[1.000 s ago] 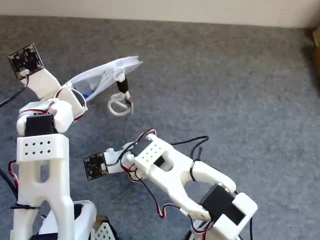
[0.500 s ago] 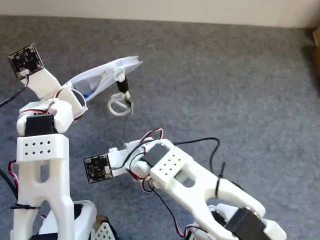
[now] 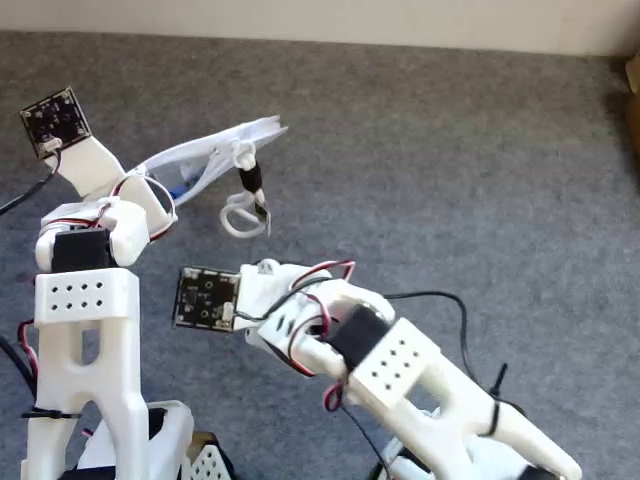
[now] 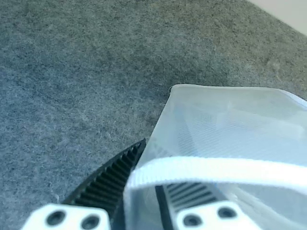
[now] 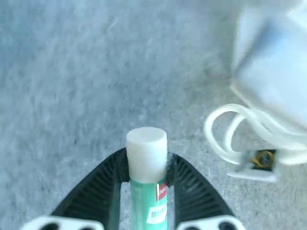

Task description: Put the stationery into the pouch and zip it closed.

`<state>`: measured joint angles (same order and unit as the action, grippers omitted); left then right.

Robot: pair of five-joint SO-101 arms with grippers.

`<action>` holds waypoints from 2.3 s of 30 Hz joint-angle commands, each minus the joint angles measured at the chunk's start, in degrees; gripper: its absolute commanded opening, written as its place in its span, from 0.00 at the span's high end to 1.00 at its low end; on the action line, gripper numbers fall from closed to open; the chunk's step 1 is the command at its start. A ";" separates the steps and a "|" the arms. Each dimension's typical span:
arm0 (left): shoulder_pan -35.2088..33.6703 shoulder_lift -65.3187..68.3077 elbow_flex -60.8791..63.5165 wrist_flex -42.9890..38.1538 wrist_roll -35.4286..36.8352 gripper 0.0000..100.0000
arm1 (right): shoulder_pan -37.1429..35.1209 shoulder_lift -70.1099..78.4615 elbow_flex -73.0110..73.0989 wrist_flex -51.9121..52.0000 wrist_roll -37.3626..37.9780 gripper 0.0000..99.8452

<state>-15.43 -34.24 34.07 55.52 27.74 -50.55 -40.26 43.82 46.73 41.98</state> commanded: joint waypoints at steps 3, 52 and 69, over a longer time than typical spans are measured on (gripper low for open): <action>0.84 -0.22 -0.84 -0.44 0.44 0.99 | -0.13 -7.87 -1.10 -0.75 -8.35 1.00; 4.35 -14.73 6.02 0.00 0.35 0.99 | -8.04 -34.86 28.18 -66.68 -20.57 1.00; 4.18 -14.73 6.02 0.00 0.35 0.99 | -3.30 -16.66 15.96 -68.35 -21.01 1.00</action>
<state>-12.00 -46.46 40.92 55.69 27.65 -55.38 -60.75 66.24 -18.59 21.49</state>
